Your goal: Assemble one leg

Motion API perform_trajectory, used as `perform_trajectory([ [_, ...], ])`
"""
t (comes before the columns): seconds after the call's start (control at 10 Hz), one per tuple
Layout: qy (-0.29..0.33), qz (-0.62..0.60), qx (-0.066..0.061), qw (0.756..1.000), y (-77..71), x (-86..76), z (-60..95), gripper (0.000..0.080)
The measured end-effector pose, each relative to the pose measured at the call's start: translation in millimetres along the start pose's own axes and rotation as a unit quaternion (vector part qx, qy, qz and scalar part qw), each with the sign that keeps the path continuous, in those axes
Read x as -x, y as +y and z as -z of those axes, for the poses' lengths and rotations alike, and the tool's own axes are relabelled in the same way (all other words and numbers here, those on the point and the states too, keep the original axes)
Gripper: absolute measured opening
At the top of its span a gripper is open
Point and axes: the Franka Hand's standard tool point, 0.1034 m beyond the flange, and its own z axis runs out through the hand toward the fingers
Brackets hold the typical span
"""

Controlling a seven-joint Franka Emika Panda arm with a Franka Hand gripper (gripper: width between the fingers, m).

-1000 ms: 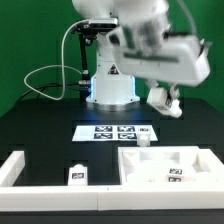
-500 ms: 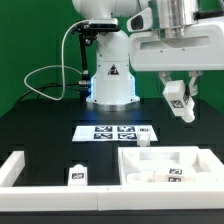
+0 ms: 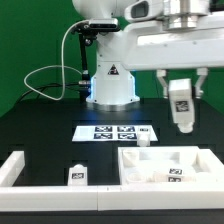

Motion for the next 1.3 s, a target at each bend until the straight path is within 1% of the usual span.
perform_trajectory([
  [0.1, 0.024, -0.005, -0.022, 0.999, -8.4, 7.0, -0.8, 0.0279],
  [0.2, 0.042, -0.005, -0.035, 0.998, -12.9, 13.5, -2.3, 0.0279],
  [0.3, 0.059, -0.005, -0.051, 0.997, -20.7, 18.9, -2.8, 0.0279],
  [0.4, 0.067, 0.002, -0.057, 0.996, -25.4, 22.5, -5.7, 0.0279],
  [0.5, 0.066, 0.069, -0.036, 0.995, -21.4, 15.3, -14.1, 0.0279],
  [0.6, 0.076, 0.120, -0.029, 0.989, -22.2, 5.6, -16.9, 0.0279],
  [0.7, 0.083, 0.157, -0.028, 0.984, -23.2, 6.1, -20.3, 0.0279],
  [0.8, 0.079, 0.136, -0.032, 0.987, -24.2, 7.8, -20.5, 0.0279],
  [1.1, 0.078, 0.135, -0.034, 0.987, -23.5, 8.1, -22.0, 0.0279],
  [1.2, 0.089, 0.154, -0.034, 0.983, -22.9, 8.6, -28.8, 0.0279],
  [1.3, 0.094, 0.172, -0.027, 0.980, -19.3, 11.7, -40.4, 0.0279],
])
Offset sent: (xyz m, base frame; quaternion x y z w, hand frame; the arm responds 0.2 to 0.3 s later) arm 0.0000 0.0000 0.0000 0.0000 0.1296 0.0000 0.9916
